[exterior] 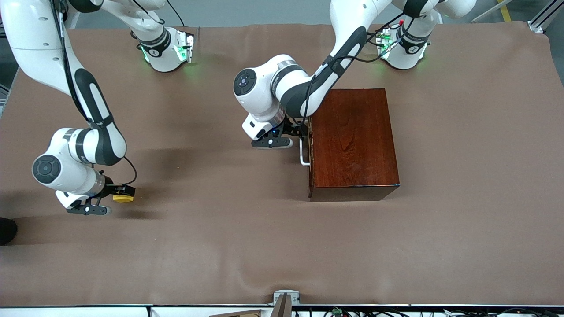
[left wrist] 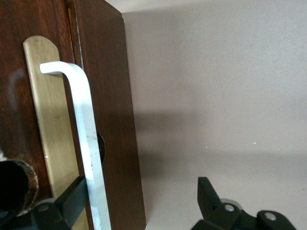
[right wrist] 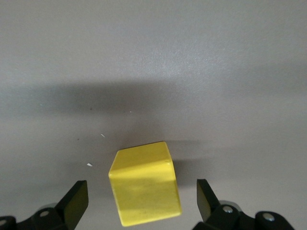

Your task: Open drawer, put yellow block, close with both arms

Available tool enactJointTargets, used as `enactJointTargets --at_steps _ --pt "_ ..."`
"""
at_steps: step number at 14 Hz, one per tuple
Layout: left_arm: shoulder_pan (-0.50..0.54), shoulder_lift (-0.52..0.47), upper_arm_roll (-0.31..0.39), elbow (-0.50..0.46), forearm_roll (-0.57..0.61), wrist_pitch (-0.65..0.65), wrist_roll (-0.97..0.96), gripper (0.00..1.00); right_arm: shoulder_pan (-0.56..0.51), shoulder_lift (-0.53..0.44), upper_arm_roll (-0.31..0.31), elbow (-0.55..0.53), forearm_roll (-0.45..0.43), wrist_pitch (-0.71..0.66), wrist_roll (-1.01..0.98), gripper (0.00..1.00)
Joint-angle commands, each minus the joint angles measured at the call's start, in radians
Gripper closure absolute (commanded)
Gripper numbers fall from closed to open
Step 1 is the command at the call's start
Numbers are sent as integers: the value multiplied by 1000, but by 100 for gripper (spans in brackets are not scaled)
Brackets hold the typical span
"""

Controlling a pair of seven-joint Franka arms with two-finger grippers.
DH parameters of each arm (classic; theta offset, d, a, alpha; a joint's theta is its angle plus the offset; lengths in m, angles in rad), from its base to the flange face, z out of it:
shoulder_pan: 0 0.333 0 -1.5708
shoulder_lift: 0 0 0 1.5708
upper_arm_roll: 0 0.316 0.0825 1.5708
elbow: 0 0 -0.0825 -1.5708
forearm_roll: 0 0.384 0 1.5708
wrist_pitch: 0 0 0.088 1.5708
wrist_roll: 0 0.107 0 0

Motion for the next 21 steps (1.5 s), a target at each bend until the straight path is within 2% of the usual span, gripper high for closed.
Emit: enactJointTargets --at_steps 1,5,9,11,12,13,15,16,18,19,21 --pt "4 25 -6 9 13 16 -19 0 -17 16 14 12 5 12 -10 0" --pt "-2 28 -6 17 10 20 -19 0 -16 27 14 10 5 20 -10 0" --pt "-13 41 -10 19 2 154 -85 0 -16 27 14 10 5 20 -29 1" --pt "-19 48 -13 19 -22 209 -90 0 -17 27 12 12 5 20 -82 28" --pt "-21 48 -12 19 -48 230 -93 0 -19 27 12 12 4 22 -83 37" --pt "-21 48 -12 20 -62 249 -94 0 -19 27 12 12 4 22 -83 41" --pt "-27 48 -13 22 -69 258 -96 0 -19 28 12 15 4 22 -85 41" --pt "-27 48 -13 26 -82 258 -96 0 -19 28 12 16 4 23 -85 47" --pt "-27 48 -13 29 -121 270 -99 0 -19 31 12 21 4 22 -86 86" --pt "-27 48 -15 29 -140 272 -97 0 -19 31 12 22 4 22 -91 100" --pt "-25 48 -15 34 -174 283 -93 0 -17 21 12 28 4 12 -108 100"
